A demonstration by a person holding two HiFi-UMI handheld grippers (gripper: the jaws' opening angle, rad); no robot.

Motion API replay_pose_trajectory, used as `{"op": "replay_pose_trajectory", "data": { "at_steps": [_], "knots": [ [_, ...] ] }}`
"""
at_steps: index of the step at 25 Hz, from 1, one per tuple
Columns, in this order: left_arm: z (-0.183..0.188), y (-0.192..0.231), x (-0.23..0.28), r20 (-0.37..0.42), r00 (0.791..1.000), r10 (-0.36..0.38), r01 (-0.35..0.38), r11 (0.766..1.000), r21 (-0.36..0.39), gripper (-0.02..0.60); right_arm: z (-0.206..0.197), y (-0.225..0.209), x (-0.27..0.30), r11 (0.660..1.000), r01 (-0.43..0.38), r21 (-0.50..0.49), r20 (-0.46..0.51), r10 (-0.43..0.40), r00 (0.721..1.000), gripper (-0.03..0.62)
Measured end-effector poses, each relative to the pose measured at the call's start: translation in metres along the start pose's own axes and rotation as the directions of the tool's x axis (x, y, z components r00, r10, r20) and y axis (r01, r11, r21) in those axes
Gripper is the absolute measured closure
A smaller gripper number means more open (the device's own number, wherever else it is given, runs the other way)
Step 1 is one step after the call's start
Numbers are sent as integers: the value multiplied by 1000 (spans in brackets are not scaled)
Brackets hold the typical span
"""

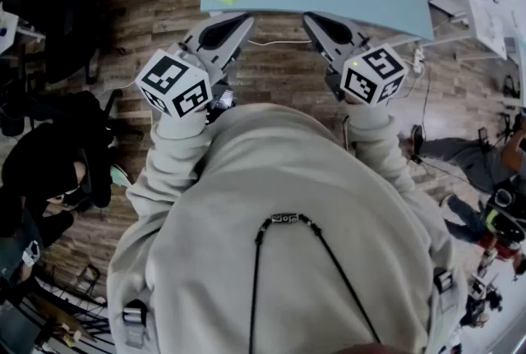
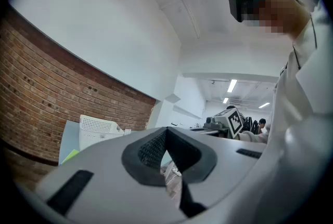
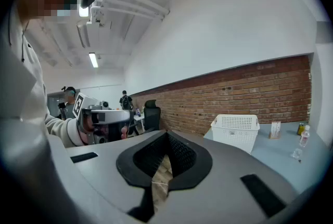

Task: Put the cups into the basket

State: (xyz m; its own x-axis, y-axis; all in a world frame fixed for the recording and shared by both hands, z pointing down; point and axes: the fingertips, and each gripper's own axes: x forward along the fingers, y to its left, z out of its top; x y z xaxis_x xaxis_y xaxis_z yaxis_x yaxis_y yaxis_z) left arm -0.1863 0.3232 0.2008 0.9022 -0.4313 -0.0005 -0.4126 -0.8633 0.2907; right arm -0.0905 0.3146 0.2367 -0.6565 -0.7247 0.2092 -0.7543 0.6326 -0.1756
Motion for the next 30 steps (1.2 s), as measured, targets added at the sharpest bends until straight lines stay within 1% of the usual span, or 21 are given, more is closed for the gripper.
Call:
{"op": "replay_pose_trajectory", "data": {
  "at_steps": [5,9,12,15,18,22,26,30],
  "knots": [
    [0,-10,26,22,1000,-5,5,1000,2,583,5,-24,-20,1000,18,-11,0,-18,1000,583],
    [-2,-16,33,22,999,-30,29,999,15,583,3,-22,-28,1000,2,4,16,-2,1000,582],
    [-3,-26,39,5,998,-57,57,998,30,583,4,-22,-35,1000,15,10,37,-16,999,582],
    [-4,-32,40,24,997,-78,78,997,16,584,4,-21,-41,999,32,18,49,-33,998,582],
    [-2,-30,39,52,996,-74,75,997,-10,584,3,-20,-46,999,30,31,56,-32,998,582],
    [-8,-26,41,23,999,-29,29,999,-18,584,-1,-19,-54,998,15,54,60,-18,998,582],
    [-14,-34,42,14,1000,-23,23,999,-31,584,-14,-21,-68,995,26,99,66,-33,997,582],
    [-20,-46,58,7,1000,-11,11,1000,-20,583,-26,-31,-84,994,27,103,51,-32,998,582]
  ]
}}
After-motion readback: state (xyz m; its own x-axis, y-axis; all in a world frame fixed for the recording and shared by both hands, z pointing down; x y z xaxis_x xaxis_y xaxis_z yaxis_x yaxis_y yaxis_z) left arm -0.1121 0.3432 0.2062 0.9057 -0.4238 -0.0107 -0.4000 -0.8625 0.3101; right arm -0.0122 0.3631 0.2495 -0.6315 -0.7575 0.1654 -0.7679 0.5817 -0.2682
